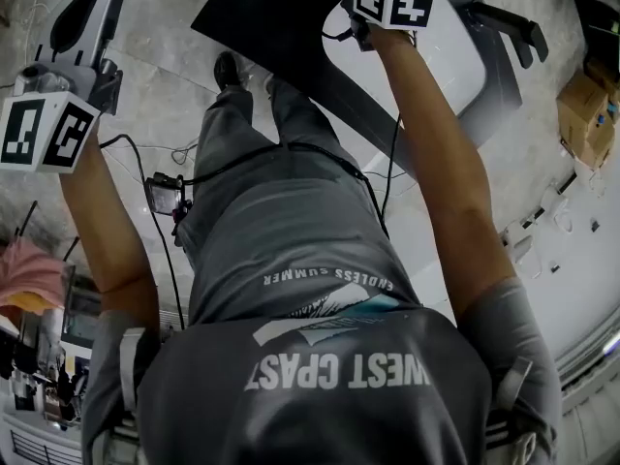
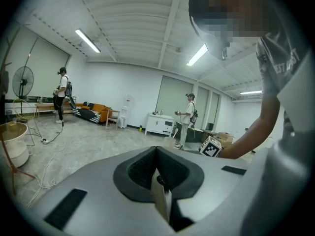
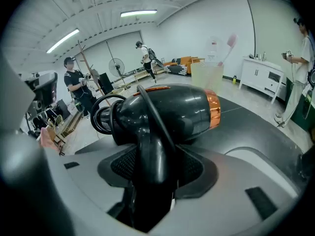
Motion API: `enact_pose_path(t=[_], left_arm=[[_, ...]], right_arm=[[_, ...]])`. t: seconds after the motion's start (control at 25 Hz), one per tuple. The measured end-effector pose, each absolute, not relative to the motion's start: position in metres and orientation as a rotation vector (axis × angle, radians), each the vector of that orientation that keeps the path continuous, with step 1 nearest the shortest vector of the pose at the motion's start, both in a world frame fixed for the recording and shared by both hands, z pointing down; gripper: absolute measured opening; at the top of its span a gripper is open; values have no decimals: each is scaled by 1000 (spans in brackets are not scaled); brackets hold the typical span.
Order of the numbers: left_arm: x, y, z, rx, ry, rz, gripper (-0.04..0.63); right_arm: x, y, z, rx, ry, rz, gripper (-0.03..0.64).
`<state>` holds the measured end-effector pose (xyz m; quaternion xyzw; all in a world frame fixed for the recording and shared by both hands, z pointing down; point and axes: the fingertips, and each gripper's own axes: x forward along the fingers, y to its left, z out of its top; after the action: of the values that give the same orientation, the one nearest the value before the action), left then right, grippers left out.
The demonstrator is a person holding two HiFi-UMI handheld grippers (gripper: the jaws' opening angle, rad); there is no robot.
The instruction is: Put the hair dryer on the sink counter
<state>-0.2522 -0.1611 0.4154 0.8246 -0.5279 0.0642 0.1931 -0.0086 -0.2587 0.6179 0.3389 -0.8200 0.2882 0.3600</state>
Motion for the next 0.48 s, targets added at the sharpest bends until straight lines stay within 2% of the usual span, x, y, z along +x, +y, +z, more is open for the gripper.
enact_pose_path(t=[0.16, 0.48], left_arm=[[-257, -157, 414, 2318, -1499, 223, 15], [-259, -154, 397, 2340, -1513, 207, 15]], right_arm=[[-9, -255, 623, 848, -2083, 767, 244], [-8, -246, 619, 765, -2018, 737, 314]])
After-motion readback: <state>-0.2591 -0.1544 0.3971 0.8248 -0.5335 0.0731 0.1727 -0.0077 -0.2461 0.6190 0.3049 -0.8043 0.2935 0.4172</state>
